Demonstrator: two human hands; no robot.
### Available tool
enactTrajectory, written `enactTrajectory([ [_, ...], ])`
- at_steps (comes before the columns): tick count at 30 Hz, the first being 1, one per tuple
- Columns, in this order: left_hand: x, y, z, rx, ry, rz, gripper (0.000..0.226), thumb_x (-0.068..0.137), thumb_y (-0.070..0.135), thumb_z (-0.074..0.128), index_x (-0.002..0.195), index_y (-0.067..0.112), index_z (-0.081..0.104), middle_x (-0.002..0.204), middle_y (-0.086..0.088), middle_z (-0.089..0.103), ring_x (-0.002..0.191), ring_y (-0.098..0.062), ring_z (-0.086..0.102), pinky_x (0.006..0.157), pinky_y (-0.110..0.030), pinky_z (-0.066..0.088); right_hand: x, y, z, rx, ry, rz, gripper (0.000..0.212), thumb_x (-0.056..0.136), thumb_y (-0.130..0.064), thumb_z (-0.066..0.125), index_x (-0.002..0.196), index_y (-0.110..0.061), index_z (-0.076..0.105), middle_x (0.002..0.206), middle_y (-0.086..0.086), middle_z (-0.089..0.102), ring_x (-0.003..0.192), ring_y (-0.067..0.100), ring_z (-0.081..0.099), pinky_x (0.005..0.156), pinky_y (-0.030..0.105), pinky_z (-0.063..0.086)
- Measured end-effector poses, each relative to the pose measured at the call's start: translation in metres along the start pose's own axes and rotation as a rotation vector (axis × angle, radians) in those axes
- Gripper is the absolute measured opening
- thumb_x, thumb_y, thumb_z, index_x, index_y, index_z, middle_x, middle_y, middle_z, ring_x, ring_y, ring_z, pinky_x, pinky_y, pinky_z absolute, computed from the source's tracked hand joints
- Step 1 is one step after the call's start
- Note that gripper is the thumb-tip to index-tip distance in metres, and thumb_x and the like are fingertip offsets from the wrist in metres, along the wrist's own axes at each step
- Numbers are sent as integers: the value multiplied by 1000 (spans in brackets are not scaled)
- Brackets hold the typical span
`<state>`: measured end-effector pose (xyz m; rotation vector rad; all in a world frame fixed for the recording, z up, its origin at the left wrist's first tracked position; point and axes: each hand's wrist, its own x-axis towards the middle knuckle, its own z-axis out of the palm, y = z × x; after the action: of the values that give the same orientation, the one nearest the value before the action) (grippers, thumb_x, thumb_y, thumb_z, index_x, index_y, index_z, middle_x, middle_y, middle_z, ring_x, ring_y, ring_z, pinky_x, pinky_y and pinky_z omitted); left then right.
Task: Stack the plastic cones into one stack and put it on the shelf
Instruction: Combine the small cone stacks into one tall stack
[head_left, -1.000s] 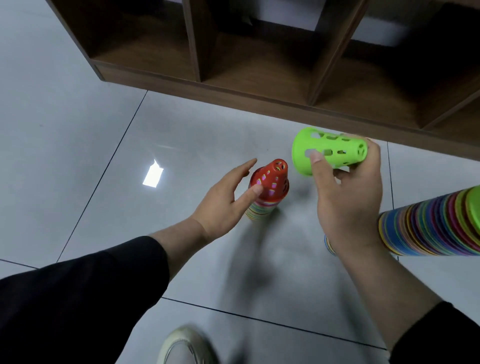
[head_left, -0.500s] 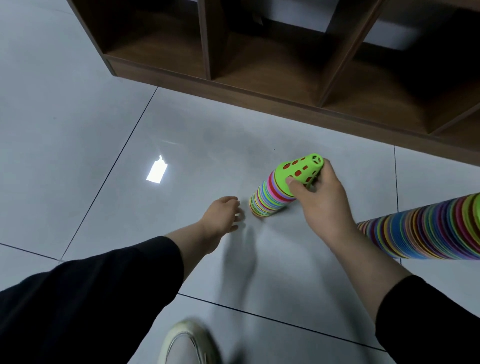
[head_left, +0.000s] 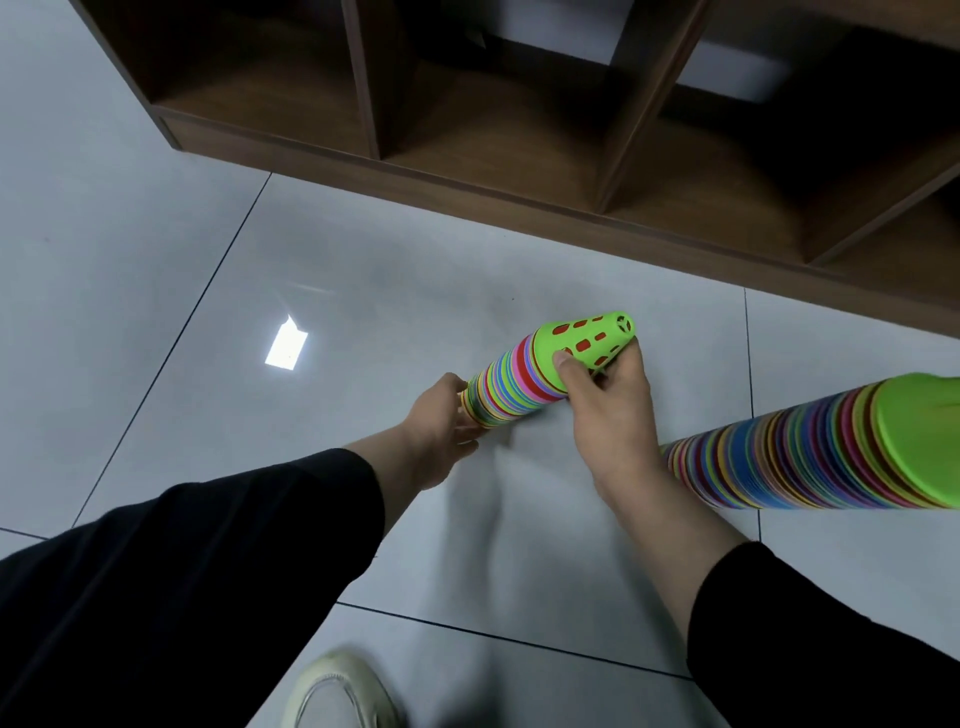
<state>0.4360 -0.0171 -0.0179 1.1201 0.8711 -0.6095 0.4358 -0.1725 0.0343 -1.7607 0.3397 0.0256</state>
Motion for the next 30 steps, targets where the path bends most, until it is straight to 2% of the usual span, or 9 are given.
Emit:
enactTrajectory([
  [5, -16, 19, -10, -47, -4, 64, 35, 96, 32, 41, 105, 5, 61, 96, -12, 62, 93, -34, 63, 100, -46, 50, -13, -24, 7, 31, -35, -73, 35, 88, -12, 69, 120, -14, 54, 109, -1, 69, 103, 14, 67, 87, 28, 54],
  [7, -34, 34, -11, -63, 13, 121, 34, 98, 31, 39, 106, 5, 60, 91, -12, 63, 91, -36, 62, 99, -46, 50, -21, -49, 11, 31, -39, -125, 34, 89, -15, 69, 120, -16, 54, 108, -4, 69, 102, 12, 67, 86, 26, 54],
  [9, -56, 54, -10, -73, 15, 172, 38, 98, 32, 38, 117, 6, 57, 86, -12, 63, 89, -37, 64, 97, -45, 52, -27, -79, 11, 47, -16, -169, 36, 89, -20, 69, 121, -18, 54, 107, -6, 68, 99, 7, 67, 85, 25, 55],
  [11, -86, 75, -7, -52, 7, 223, 43, 99, 35, 36, 122, 5, 57, 85, -11, 65, 90, -38, 66, 96, -44, 52, -35, -118, 5, 68, -2, -203, 37, 91, -21, 68, 125, -18, 52, 107, -8, 67, 95, -1, 66, 78, 16, 54],
  [14, -141, 105, 9, -20, -25, 284, 43, 101, 38, 35, 110, 6, 62, 102, -13, 71, 100, -36, 69, 100, -45, 50, -49, -184, -16, 42, 21, -309, 39, 93, -24, 67, 127, -18, 49, 106, -10, 64, 88, -7, 63, 67, 4, 47],
  [16, -182, 117, 29, -7, -73, 312, 47, 99, 39, 37, 120, 4, 61, 112, -13, 71, 104, -32, 69, 103, -46, 48, -62, -228, -40, 15, 43, -395, 40, 92, -27, 67, 127, -17, 49, 105, -10, 63, 87, -7, 62, 64, 3, 46],
  [19, -239, 117, 66, 53, -172, 366, 54, 97, 39, 37, 125, -1, 58, 114, -15, 71, 111, -27, 65, 107, -42, 44, -84, -282, -86, -55, 92, -512, 41, 90, -35, 67, 124, -20, 49, 105, -13, 64, 90, -4, 64, 73, 13, 53],
  [22, -289, 108, 104, 29, -259, 391, 55, 98, 39, 38, 127, -4, 55, 116, -18, 69, 109, -27, 66, 106, -39, 45, -110, -317, -138, -127, 118, -587, 38, 90, -39, 67, 120, -23, 50, 107, -14, 66, 94, -3, 64, 77, 13, 53],
  [30, -348, 66, 170, 17, -254, 385, 54, 99, 39, 40, 125, -5, 56, 108, -19, 71, 97, -28, 70, 92, -37, 54, -155, -313, -235, -124, 185, -591, 47, 90, -42, 67, 128, -25, 45, 108, -21, 61, 95, -13, 61, 73, 8, 51],
])
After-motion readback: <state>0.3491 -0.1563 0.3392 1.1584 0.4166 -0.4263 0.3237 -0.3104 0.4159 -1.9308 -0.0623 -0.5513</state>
